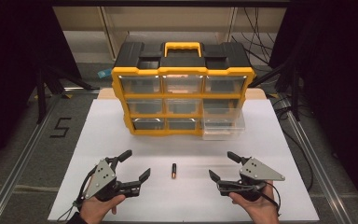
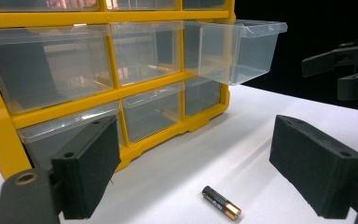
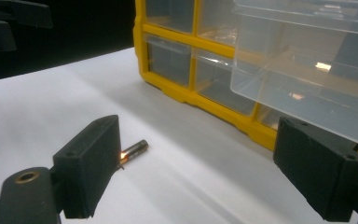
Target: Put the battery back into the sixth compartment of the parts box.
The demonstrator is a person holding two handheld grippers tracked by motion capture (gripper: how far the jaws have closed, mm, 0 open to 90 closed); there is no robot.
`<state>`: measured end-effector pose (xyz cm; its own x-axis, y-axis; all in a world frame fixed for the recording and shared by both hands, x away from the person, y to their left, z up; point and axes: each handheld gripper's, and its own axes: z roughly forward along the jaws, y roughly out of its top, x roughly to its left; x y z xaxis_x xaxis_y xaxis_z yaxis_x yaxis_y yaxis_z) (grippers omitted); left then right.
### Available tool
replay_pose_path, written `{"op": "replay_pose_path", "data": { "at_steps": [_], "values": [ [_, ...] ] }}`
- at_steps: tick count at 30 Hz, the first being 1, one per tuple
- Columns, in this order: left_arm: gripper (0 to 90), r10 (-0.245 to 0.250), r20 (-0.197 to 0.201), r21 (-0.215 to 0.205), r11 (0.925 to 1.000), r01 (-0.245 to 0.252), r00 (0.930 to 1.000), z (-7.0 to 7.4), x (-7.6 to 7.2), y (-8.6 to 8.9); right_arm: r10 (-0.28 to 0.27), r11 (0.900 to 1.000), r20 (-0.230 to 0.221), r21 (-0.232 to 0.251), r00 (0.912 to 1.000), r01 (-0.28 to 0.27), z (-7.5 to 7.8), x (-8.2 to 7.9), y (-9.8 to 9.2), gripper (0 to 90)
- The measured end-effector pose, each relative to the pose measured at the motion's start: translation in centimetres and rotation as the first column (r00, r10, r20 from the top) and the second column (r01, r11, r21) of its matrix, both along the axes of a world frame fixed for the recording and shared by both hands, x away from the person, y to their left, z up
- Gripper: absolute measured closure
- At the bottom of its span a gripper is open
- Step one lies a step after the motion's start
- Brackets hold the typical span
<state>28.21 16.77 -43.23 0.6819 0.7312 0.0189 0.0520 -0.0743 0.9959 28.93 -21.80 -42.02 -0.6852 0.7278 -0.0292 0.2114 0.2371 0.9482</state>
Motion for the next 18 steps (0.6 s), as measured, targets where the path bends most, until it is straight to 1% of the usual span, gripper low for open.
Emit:
{"op": "replay_pose_path", "data": {
  "at_steps": [2, 3, 4, 5, 6, 7, 8, 12, 13, 15, 16, 17, 18],
  "values": [
    [15.6, 0.001, -0.001, 0.0, 1.0, -0.001, 1.0, 0.0, 0.0, 0.0, 0.004, 1.0, 0.004, -0.006, 1.0, -0.004, 0.2, 0.1, 0.2, 16.6],
    [15.6, 0.002, 0.0, 0.0, 1.0, -0.002, 1.0, 0.0, 0.0, 0.0, 0.021, 1.0, -0.003, -0.009, 0.9998, -0.021, 0.4, 0.2, 0.4, 17.1],
    [15.6, 0.002, 0.0, 0.0, 1.0, -0.002, 1.0, 0.0, 0.0, 0.0, 0.014, 1.0, 0.008, -0.019, 0.9999, -0.014, 0.6, 0.2, 0.5, 17.1],
    [15.6, -0.003, 0.009, -0.006, 1.0, 0.003, 1.0, -0.1, 0.1, 0.0, 0.022, 0.999, -0.002, -0.032, 0.9998, -0.022, 0.7, 0.2, 0.6, 17.1],
    [15.6, -0.003, 0.009, -0.006, 1.0, 0.003, 1.0, -0.1, 0.1, 0.0, 0.022, 0.999, -0.002, -0.032, 0.9998, -0.022, 0.7, 0.2, 0.6, 17.1],
    [15.6, 0.001, 0.002, 0.002, 1.0, -0.001, 1.0, 0.0, 0.0, 0.0, 0.03, 0.998, -0.003, -0.051, 0.9995, -0.03, 0.9, 0.5, 1.0, 17.1],
    [15.6, 0.001, 0.0, 0.001, 1.0, -0.001, 1.0, 0.0, 0.0, 0.0, 0.04, 0.997, -0.019, -0.064, 0.999, -0.042, 1.0, 0.6, 1.2, 17.2],
    [15.6, 0.003, 0.0, 0.001, 1.0, -0.003, 1.0, 0.0, 0.0, 0.0, 0.062, 0.991, -0.044, -0.112, 0.9971, -0.067, 1.1, 1.2, 2.4, 17.9],
    [15.6, 0.003, 0.0, 0.001, 1.0, -0.003, 1.0, 0.0, 0.0, 0.0, 0.074, 0.989, -0.06, -0.121, 0.9955, -0.08, 1.2, 1.4, 2.6, 18.1],
    [15.6, 0.002, 0.0, 0.001, 1.0, -0.002, 1.0, 0.0, 0.0, 0.0, 0.078, 0.988, -0.066, -0.126, 0.9948, -0.086, 1.3, 1.6, 2.9, 18.4],
    [15.6, 0.002, 0.004, 0.005, 1.0, -0.002, 1.0, 0.0, 0.0, 0.1, 0.085, 0.987, -0.07, -0.132, 0.9939, -0.094, 1.4, 1.9, 3.5, 19.7],
    [15.7, 0.002, 0.004, 0.006, 1.0, -0.002, 1.0, 0.0, 0.1, 0.1, 0.09, 0.986, -0.081, -0.13, 0.9926, -0.1, 1.4, 2.1, 3.8, 20.2],
    [15.6, 0.003, 0.001, 0.002, 1.0, -0.003, 1.0, 0.0, 0.0, 0.0, 0.089, 0.985, -0.097, -0.139, 0.9913, -0.102, 1.4, 2.2, 4.1, 20.2]
  ]
}}
